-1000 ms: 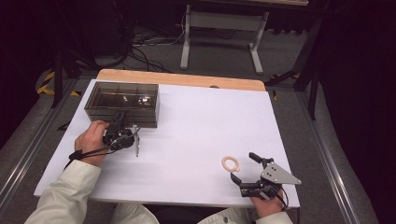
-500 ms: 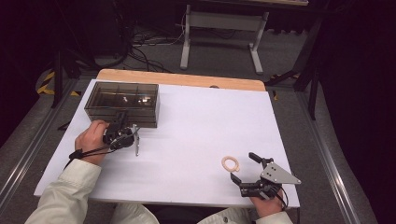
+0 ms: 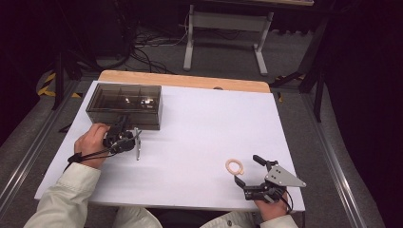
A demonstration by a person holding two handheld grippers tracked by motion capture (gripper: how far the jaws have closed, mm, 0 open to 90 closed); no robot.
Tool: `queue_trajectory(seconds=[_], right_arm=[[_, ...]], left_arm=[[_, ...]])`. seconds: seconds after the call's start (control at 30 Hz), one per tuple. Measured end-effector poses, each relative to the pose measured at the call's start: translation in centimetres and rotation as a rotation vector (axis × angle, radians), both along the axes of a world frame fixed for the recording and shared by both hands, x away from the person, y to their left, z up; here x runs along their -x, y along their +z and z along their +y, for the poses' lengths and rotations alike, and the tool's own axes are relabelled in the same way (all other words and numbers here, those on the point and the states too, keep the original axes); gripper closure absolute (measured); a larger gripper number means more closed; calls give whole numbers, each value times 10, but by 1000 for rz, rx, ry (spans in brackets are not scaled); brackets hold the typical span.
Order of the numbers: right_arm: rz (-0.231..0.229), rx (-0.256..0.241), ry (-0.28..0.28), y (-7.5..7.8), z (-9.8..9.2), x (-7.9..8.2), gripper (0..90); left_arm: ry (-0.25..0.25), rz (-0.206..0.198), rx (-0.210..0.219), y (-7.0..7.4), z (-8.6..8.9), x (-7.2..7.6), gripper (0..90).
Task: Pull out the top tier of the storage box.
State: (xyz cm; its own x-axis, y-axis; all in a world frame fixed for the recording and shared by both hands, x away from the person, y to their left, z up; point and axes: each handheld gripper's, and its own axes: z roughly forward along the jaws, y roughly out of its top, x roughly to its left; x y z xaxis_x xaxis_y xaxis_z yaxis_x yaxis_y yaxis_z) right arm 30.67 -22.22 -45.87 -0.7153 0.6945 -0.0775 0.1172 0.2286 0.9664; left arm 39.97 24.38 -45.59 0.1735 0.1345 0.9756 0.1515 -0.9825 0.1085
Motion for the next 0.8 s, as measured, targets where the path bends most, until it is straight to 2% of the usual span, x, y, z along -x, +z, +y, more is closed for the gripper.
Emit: queue_trajectory(seconds=[0.5, 0.8], right_arm=[[-1, 2, 2, 0, 0, 0, 35], [-3, 6, 1, 0, 0, 0, 36]], left_arm=[[-27, 63, 18, 9, 4, 19, 792], [-34, 81, 27, 13, 5, 27, 792]])
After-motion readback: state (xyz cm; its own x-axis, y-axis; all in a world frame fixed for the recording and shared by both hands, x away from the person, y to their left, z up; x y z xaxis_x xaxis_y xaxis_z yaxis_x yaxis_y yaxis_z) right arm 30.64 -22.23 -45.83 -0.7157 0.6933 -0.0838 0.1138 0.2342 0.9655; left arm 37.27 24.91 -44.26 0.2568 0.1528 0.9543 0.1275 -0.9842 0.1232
